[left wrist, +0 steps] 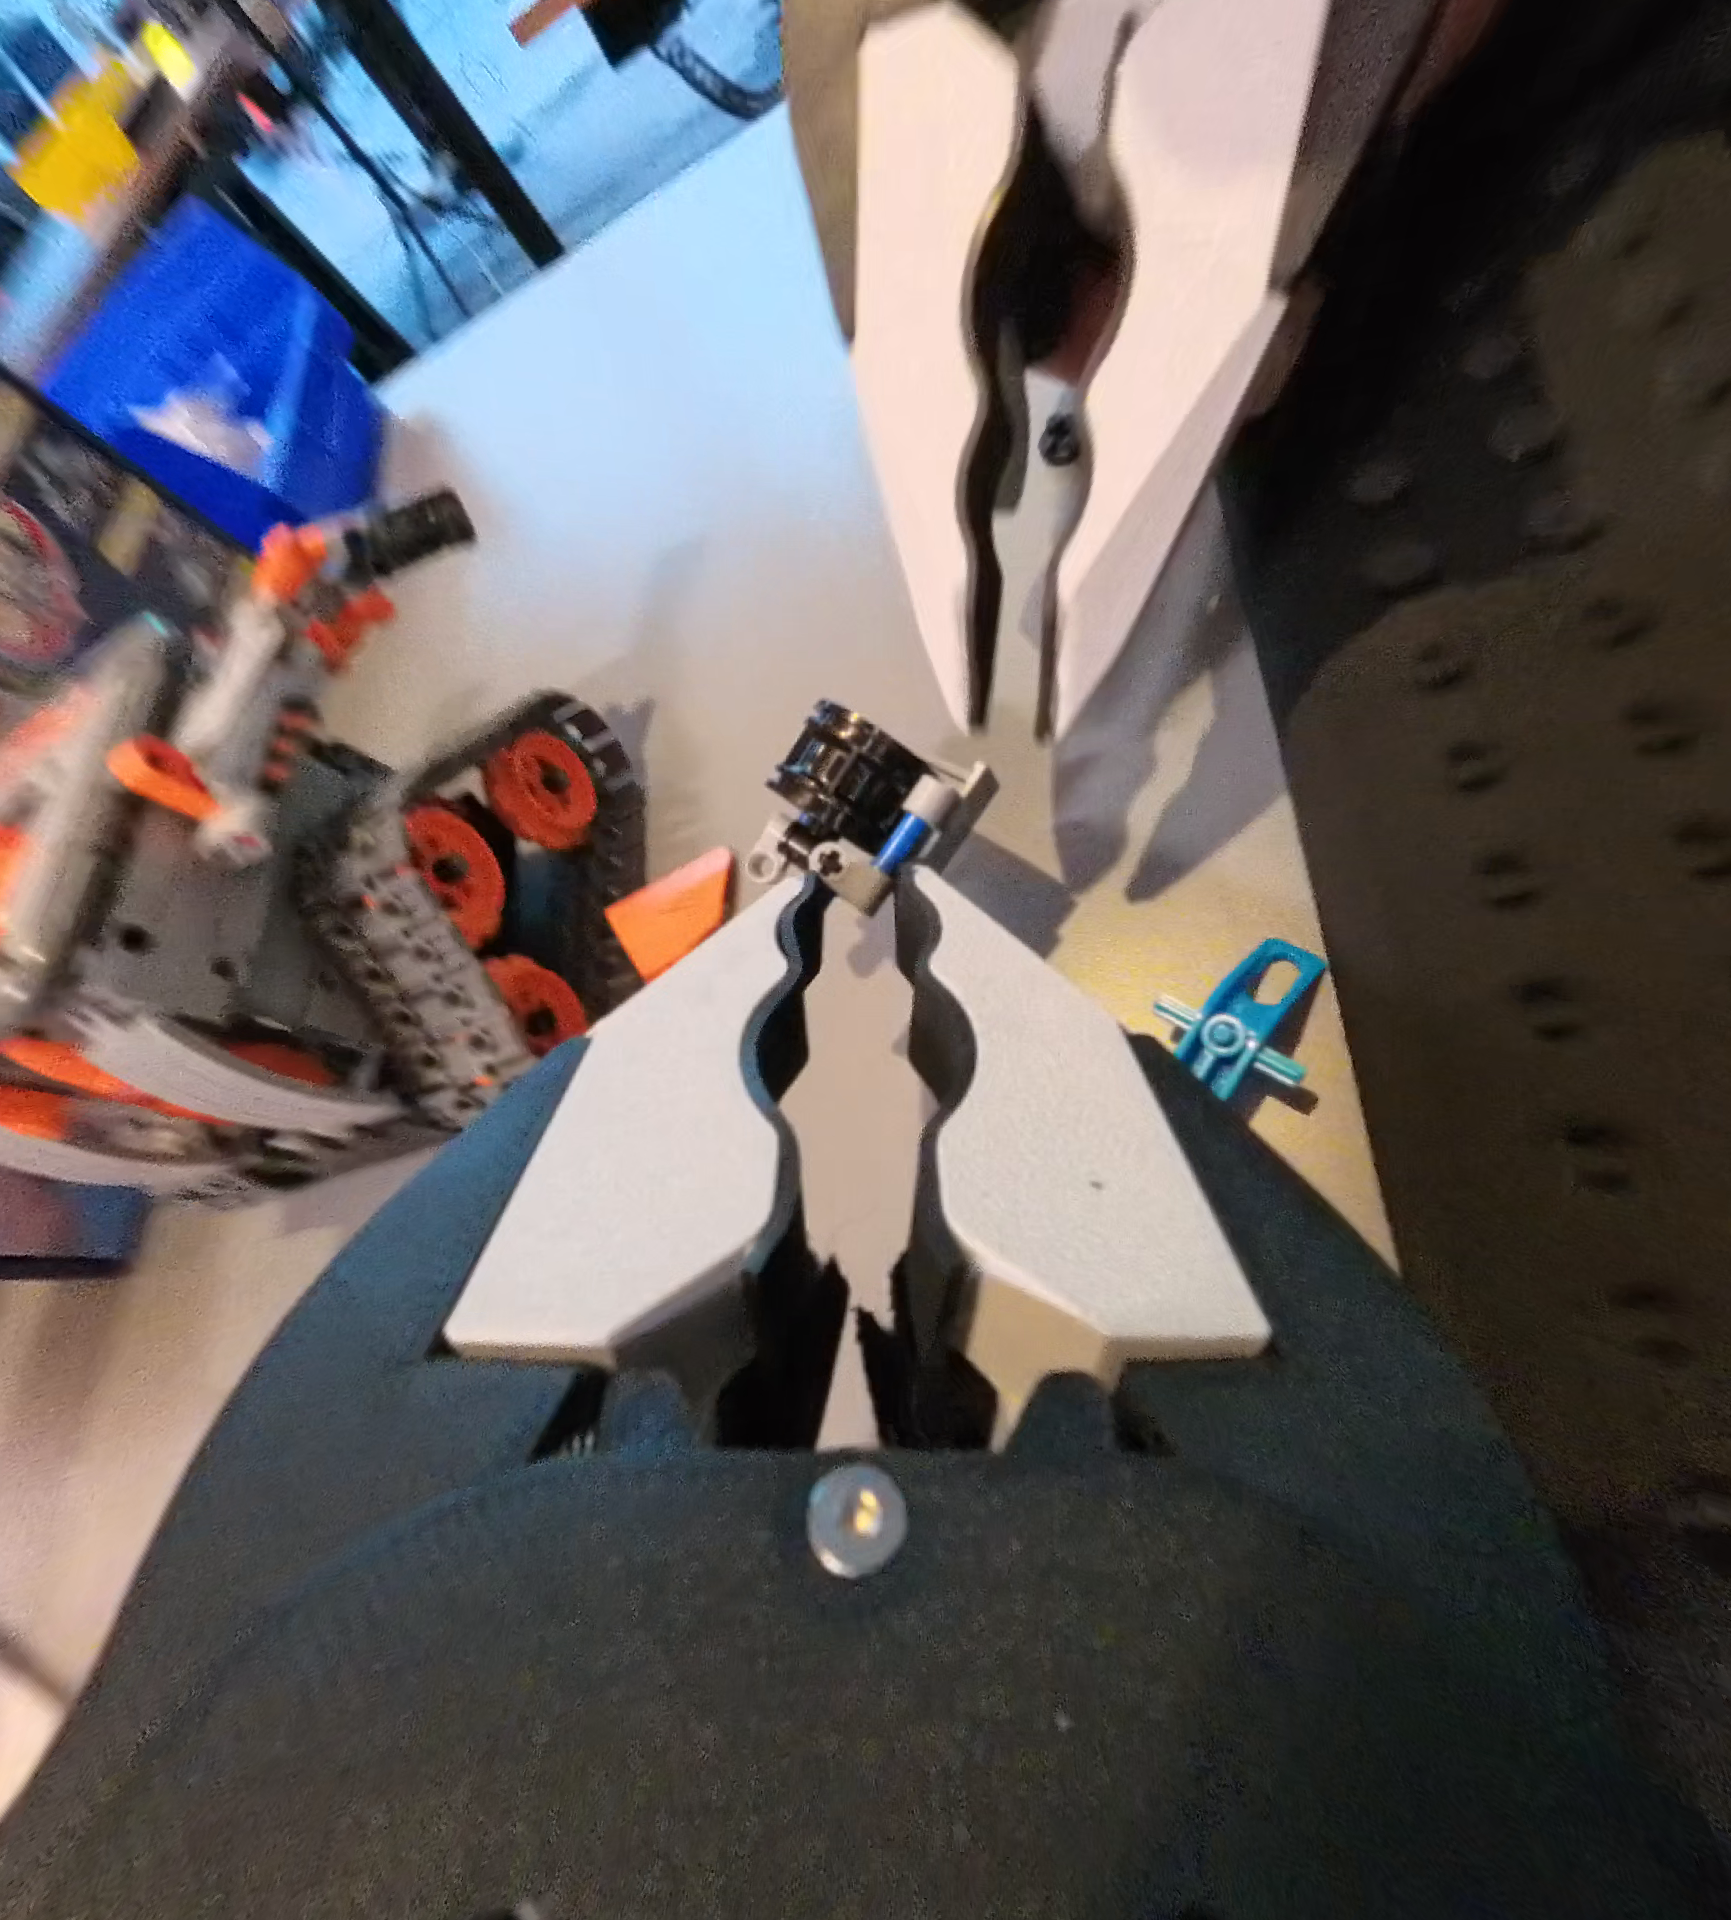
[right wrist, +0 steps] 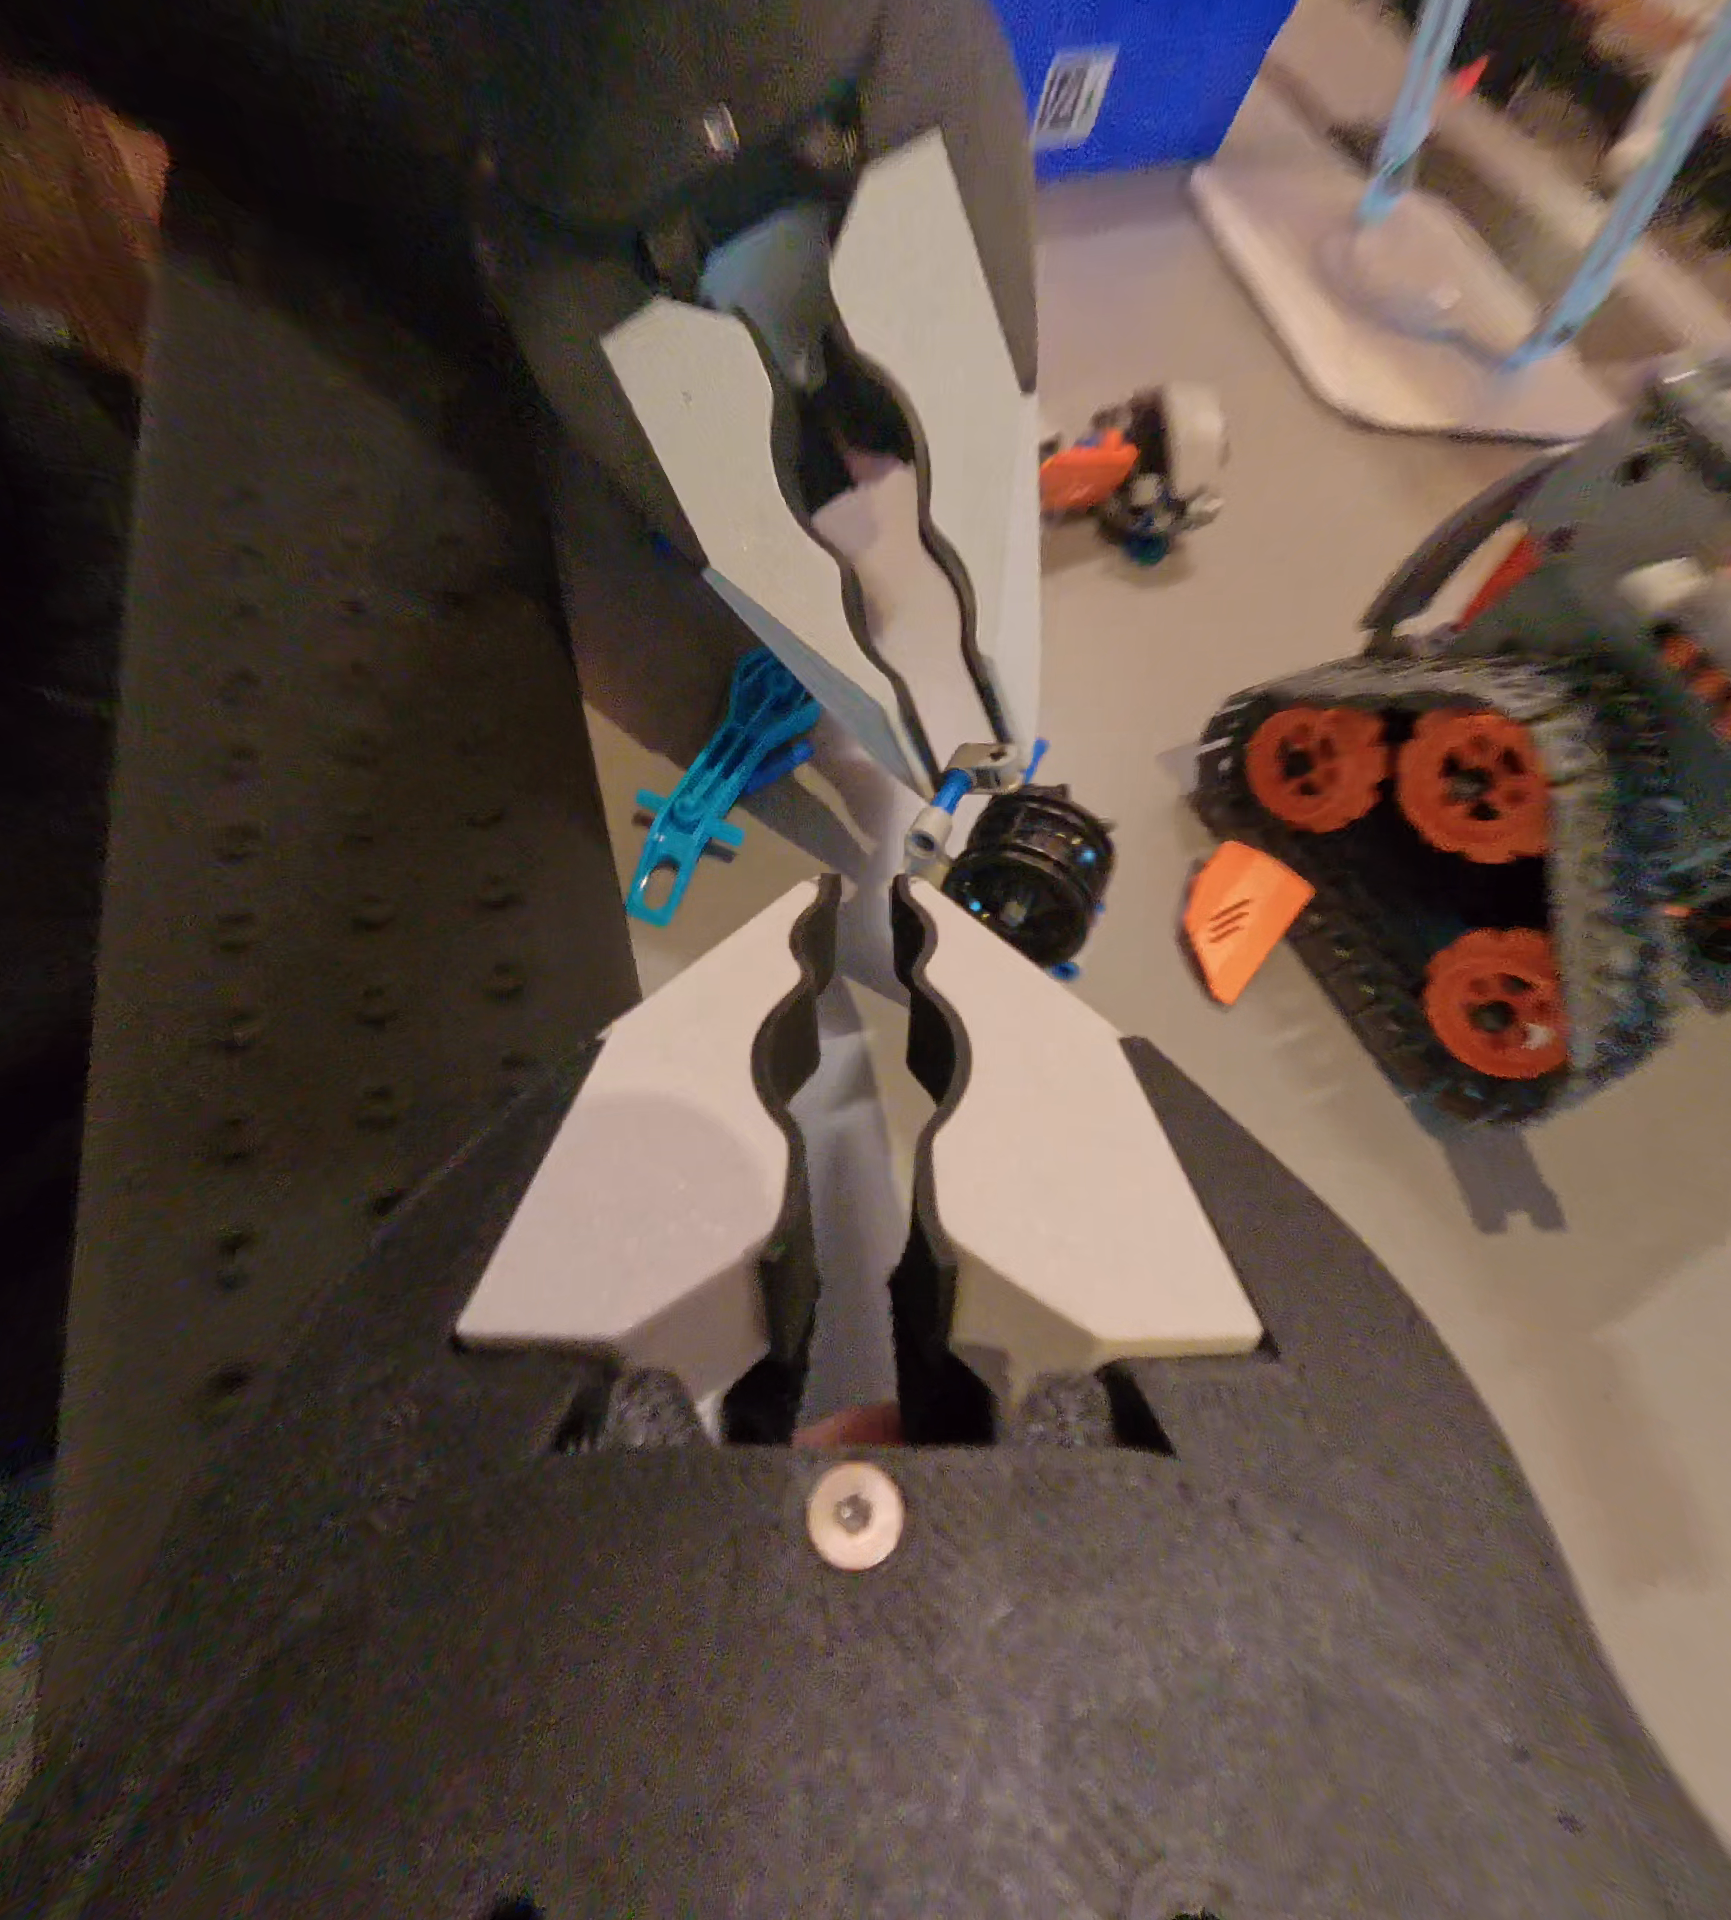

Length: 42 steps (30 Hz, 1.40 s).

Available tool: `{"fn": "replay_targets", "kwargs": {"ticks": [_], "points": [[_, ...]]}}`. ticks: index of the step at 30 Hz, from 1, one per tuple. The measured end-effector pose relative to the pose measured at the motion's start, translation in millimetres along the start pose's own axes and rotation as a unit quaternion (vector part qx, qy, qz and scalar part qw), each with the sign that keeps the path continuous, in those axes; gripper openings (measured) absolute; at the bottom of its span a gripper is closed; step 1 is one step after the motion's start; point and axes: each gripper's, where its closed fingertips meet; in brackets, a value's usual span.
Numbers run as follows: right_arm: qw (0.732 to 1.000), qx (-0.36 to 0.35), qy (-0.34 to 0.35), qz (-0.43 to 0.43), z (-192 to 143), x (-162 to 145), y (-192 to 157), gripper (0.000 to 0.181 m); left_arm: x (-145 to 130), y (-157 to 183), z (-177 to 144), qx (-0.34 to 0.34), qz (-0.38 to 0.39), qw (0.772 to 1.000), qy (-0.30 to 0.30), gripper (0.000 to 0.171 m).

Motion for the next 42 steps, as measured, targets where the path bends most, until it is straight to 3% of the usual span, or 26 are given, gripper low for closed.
{"fn": "replay_targets", "kwargs": {"ticks": [2, 4, 8, 11, 14, 17, 20, 25, 31, 42], "points": [[0.999, -0.040, 0.026, 0.020, -15, 3, 16, 0.014, -3, -6, 1, -0.033, -0.070, 0.997, 0.004, 0.008], [0.996, -0.058, 0.048, 0.039, -22, 6, 25, 0.031, 4, -10, -3, -0.073, -0.138, 0.987, 0.029, 0.008], [0.998, -0.060, -0.013, 0.020, -4, -5, 23, 0.060, 10, -9, -3, -0.129, -0.216, 0.967, 0.051, 0.008], [0.997, -0.070, -0.040, -0.013, 5, -3, 22, 0.057, 23, 7, -7, -0.183, -0.212, 0.957, 0.079, 0.008], [0.992, -0.093, -0.060, -0.057, 7, 1, 21, 0.041, 30, 7, -11, -0.197, -0.201, 0.954, 0.104, 0.008], [0.987, -0.132, -0.067, -0.070, 3, 6, 29, 0.038, 32, 2, -11, -0.188, -0.207, 0.953, 0.113, 0.008], [0.969, -0.199, -0.101, -0.103, -6, 5, 45, 0.038, 33, -5, -11, -0.171, -0.222, 0.954, 0.104, 0.044], [0.931, -0.282, -0.146, -0.181, -13, 13, 55, 0.038, 40, 4, -3, -0.156, -0.234, 0.955, 0.089, 0.070], [0.889, -0.328, -0.183, -0.262, -14, 22, 55, 0.038, 54, 1, -7, -0.109, -0.211, 0.965, 0.112, 0.040], [0.865, -0.347, -0.220, -0.289, -12, 23, 56, 0.036, 51, 1, -9, -0.073, -0.159, 0.980, 0.094, 0.035]]}}
Point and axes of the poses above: each gripper's, where its closed fingertips meet, z out along the fingers, x out of its top, y = z × x across the jaws, and after that the axes turned 13 degrees about -z, right-handed
